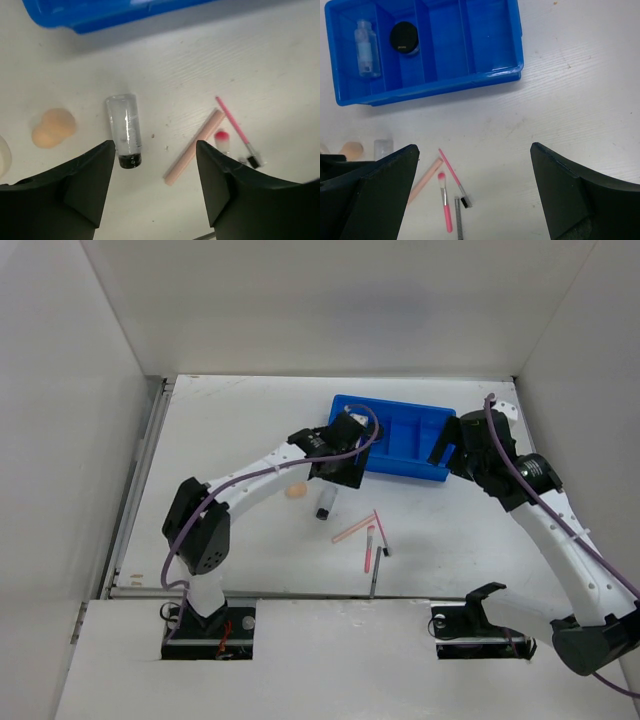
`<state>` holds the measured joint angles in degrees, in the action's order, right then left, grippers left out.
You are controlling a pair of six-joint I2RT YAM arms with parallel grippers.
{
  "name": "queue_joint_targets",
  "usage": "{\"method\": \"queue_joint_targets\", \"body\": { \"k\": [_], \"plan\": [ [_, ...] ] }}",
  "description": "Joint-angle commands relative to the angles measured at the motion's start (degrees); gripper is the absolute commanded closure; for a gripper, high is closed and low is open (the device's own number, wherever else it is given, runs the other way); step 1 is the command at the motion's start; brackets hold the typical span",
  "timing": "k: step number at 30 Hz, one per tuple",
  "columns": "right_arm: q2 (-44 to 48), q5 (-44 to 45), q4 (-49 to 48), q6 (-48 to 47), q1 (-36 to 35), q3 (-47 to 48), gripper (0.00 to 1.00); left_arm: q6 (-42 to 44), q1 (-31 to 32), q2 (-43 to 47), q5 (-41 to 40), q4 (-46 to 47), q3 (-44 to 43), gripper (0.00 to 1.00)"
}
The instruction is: Organize the makeup
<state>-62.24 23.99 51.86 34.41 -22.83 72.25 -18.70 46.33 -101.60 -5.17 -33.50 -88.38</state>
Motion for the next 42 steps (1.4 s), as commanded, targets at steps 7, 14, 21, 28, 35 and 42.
{"method": "queue_joint_targets", "body": {
  "k": [7,14,21,28,35,42],
  "plan": [
    [2.03,-0.78,-1.15,0.57,0.24,0.26,0.01,-3.19,-0.71,-7.10,-7.57,-0.16,4.01,0.27],
    [2.56,-0.78,-1.14,0.57,0.24,0.26,0.01,-3.80,-0.71,-12.47,-8.10,-2.01,2.50,0.34],
    [3.09,0.27,-0.62,0.57,0.24,0.78,0.01,-4.86,-0.71,-9.34,-8.37,-3.85,3.92,0.74],
    [3.09,0.80,-1.66,0.57,0.24,0.79,0.01,0.85,-2.37,-2.89,-6.45,-9.11,-7.99,1.00],
    [1.86,1.05,-2.20,-0.57,0.24,0.78,0.01,4.64,-5.80,-16.31,-4.50,-15.19,-29.89,1.00],
    [0.10,4.40,-1.05,-1.72,0.24,2.90,0.01,4.64,-9.58,-30.04,-2.39,-13.72,-49.86,1.00]
  ]
}}
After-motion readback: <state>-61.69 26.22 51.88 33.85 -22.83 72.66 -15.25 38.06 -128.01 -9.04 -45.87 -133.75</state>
